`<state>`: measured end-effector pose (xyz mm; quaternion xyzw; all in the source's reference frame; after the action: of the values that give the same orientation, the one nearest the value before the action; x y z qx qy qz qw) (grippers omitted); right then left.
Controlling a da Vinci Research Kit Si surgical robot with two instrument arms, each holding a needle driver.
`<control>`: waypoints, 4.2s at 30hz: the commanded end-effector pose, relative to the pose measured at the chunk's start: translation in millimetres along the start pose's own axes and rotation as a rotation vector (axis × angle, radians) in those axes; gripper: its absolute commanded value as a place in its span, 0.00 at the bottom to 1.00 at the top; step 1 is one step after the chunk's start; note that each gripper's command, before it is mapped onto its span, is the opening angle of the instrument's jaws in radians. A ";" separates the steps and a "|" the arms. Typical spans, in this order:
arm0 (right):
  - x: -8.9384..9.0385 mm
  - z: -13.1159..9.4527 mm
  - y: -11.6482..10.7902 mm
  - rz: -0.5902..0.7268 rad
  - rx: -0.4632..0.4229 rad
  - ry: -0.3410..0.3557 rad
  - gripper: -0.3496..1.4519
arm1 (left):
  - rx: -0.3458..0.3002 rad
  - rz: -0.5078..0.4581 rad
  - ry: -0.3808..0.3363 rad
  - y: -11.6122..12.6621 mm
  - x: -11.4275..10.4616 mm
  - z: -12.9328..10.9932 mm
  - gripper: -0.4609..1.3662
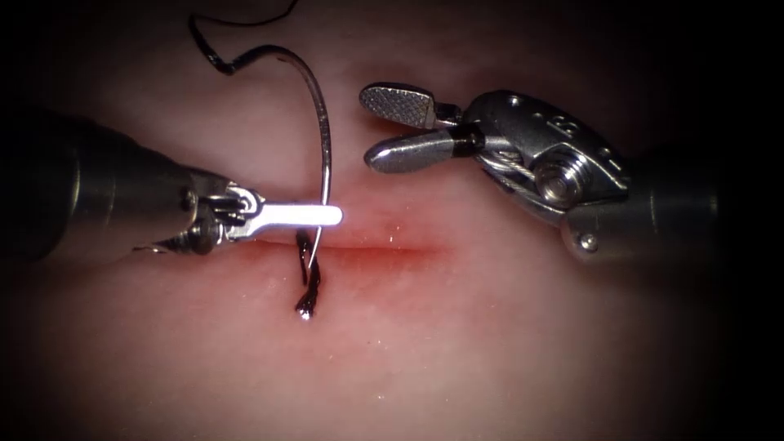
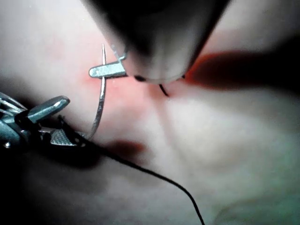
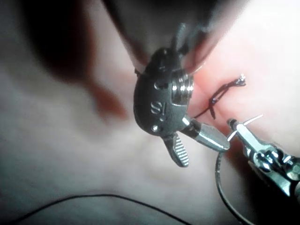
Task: Wound Closure
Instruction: Hand over the needle to the right driver, then throw the needle through the top of the incision
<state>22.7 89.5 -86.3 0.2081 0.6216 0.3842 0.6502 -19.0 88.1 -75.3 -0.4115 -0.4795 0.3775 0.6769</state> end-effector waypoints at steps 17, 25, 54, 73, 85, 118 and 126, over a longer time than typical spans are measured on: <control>0.4 1.4 -1.6 -0.201 0.031 -0.127 0.71 | 0.081 -0.128 0.026 -1.7 -1.1 0.2 0.06; 0.3 2.4 -1.9 -0.223 0.036 -0.112 0.71 | 0.088 -0.126 0.024 -1.8 -1.4 0.4 0.06; 0.1 4.9 -2.3 -0.255 0.014 -0.112 0.63 | 0.090 -0.104 0.041 -1.6 -2.4 1.3 0.06; -0.3 5.3 -2.6 -0.262 0.025 -0.154 0.00 | 0.088 -0.088 0.037 -1.5 -2.6 1.4 0.06; -0.4 4.9 -2.6 -0.264 0.062 -0.176 0.00 | 0.054 -0.023 0.003 -1.4 -2.7 1.2 0.06; 0.3 2.3 -1.9 -0.292 0.090 -0.150 0.00 | -0.046 0.548 0.050 -1.3 -2.7 0.2 0.63; 0.3 1.4 -1.9 -0.305 0.101 -0.150 0.00 | 0.000 0.774 0.012 -1.4 -3.0 0.1 0.54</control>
<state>24.4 88.8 -87.7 0.1723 0.6150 0.2308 0.7340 -19.9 84.9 -75.0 -0.5655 -0.2832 0.6060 0.4824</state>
